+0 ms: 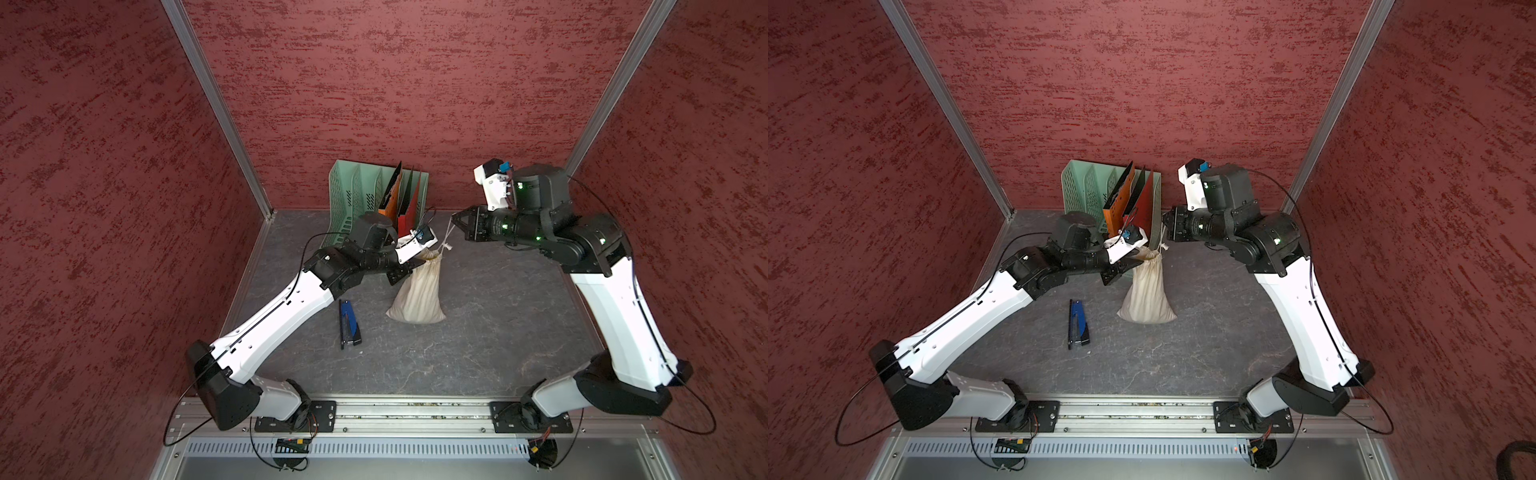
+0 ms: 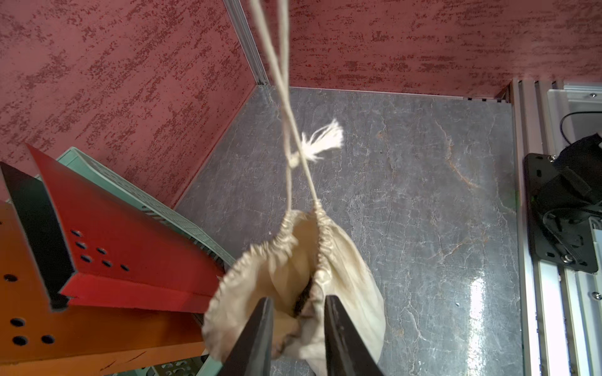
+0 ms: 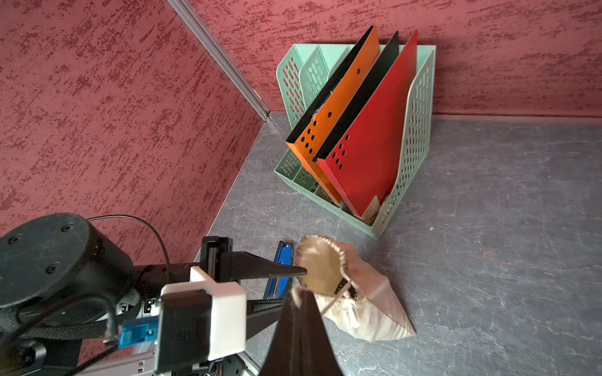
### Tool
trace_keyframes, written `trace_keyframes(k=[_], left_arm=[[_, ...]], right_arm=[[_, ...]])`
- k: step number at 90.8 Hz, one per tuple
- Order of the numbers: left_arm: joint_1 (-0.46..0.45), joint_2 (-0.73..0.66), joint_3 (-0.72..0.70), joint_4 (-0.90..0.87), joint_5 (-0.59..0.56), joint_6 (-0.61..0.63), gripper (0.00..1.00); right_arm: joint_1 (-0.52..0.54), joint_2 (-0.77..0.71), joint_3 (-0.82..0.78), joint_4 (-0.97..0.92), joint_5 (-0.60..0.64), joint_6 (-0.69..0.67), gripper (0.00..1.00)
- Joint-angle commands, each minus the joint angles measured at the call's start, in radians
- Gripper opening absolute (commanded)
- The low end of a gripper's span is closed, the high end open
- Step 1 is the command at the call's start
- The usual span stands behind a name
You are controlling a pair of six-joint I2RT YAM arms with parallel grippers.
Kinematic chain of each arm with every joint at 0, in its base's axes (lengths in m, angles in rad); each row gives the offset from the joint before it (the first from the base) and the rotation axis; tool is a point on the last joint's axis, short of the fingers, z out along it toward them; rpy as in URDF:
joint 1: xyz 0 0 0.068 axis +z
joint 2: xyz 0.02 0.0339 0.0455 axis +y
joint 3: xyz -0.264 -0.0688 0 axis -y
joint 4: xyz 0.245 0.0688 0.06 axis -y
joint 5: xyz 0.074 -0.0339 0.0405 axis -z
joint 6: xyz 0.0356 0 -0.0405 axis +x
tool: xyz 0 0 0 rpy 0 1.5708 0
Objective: Close the soil bag
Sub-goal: Frap the soil bag at the center of the board.
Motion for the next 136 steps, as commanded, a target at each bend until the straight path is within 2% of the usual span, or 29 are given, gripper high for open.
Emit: trace_keyframes(k=[1, 24, 48, 59, 76, 95, 101, 108, 125, 136], left_arm=[[0.006, -0.004, 0.019, 0.064, 0.037, -0.054, 0.35], [0.006, 0.034, 0.06, 0.129, 0.14, -0.056, 0.46], [-0.013, 0.088, 0.086, 0.123, 0.274, 0.004, 0.48], [-0.02, 0.109, 0.081, 0.123, 0.258, 0.032, 0.49], [-0.019, 0.124, 0.053, 0.182, 0.165, 0.039, 0.49], [-0.017, 0.158, 0.087, 0.221, 0.176, 0.036, 0.5], [-0.018, 0.179, 0.112, 0.215, 0.193, 0.036, 0.46], [-0.018, 0.2, 0.135, 0.197, 0.217, 0.044, 0.38], [-0.017, 0.231, 0.154, 0.122, 0.246, 0.071, 0.01], [-0.018, 0.235, 0.144, 0.093, 0.241, 0.075, 0.0]], right_arm=[[0.006, -0.03, -0.042, 0.096, -0.048, 0.01, 0.0], [0.009, -0.063, -0.077, 0.093, -0.055, 0.01, 0.0], [0.009, -0.05, 0.002, 0.035, -0.026, -0.011, 0.0], [0.009, -0.05, 0.019, 0.024, -0.029, -0.007, 0.0], [0.01, -0.067, -0.012, 0.03, -0.04, 0.015, 0.0], [0.011, -0.074, -0.025, 0.032, -0.05, 0.034, 0.0], [0.011, -0.075, -0.028, 0.031, -0.047, 0.038, 0.0], [0.012, -0.078, -0.028, 0.03, -0.042, 0.042, 0.0], [0.011, -0.095, -0.021, 0.026, -0.013, 0.049, 0.0], [0.011, -0.105, -0.023, 0.028, 0.001, 0.05, 0.0]])
